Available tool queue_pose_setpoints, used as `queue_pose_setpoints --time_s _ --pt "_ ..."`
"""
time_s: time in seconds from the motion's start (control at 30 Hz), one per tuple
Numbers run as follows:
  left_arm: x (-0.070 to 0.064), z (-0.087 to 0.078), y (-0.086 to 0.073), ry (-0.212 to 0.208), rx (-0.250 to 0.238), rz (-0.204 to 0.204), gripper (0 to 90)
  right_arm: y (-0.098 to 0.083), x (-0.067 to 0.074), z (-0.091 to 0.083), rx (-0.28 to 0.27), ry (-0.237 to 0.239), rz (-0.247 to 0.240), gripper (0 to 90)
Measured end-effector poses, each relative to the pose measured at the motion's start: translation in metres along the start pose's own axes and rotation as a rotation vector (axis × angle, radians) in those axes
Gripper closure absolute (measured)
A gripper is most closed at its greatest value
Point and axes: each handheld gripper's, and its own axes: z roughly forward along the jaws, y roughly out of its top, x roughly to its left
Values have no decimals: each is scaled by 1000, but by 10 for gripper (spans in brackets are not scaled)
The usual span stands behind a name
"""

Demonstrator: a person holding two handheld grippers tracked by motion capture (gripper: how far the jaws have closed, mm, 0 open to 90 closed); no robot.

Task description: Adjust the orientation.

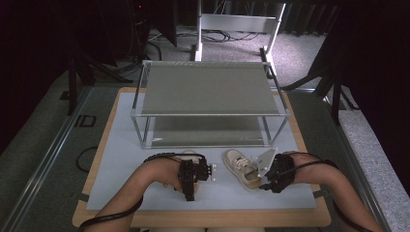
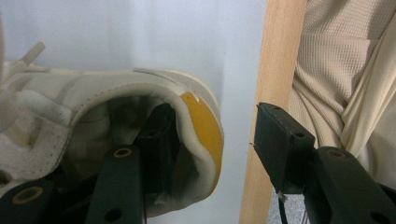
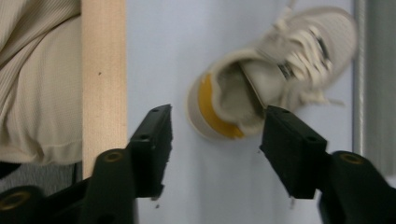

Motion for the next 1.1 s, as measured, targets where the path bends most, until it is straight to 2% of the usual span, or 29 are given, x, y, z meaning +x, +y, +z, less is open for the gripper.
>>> queue_pose_setpoints --time_s 0.07,0.1,0.13,0.17,0.27,0.33,0.57,0.77,0.87,0.9,1.0,1.1 --pt "0 1 0 -2 0 -3 489 5 -1 5 22 5 -27 484" --pt "0 1 0 -3 2 -2 489 9 -3 11 52 17 -48 505" --pt "0 1 0 -1 6 0 489 9 -3 11 52 17 -48 505" --pt "0 1 -1 -3 2 -4 489 12 -5 16 80 38 -59 525" --pt "0 1 -1 -1 0 -3 489 13 -6 19 85 42 -72 543" --pt "1 0 -2 0 -8 -3 489 17 -10 29 130 72 -83 583" --pt "2 1 -3 -7 -10 -5 489 22 -14 42 172 109 -110 620" --pt "2 0 -4 -6 -11 -9 489 25 -14 43 194 131 -124 656" --pt "2 0 -4 -5 -10 -7 489 27 -14 41 175 155 -133 692" --pt "2 -1 -4 -5 -11 -7 489 28 -13 39 151 157 -133 696" --pt "2 -1 -5 -5 -13 -10 489 32 -10 34 84 154 -127 703" --pt "2 -2 -4 -1 -16 -7 489 38 -8 32 53 140 -117 703"
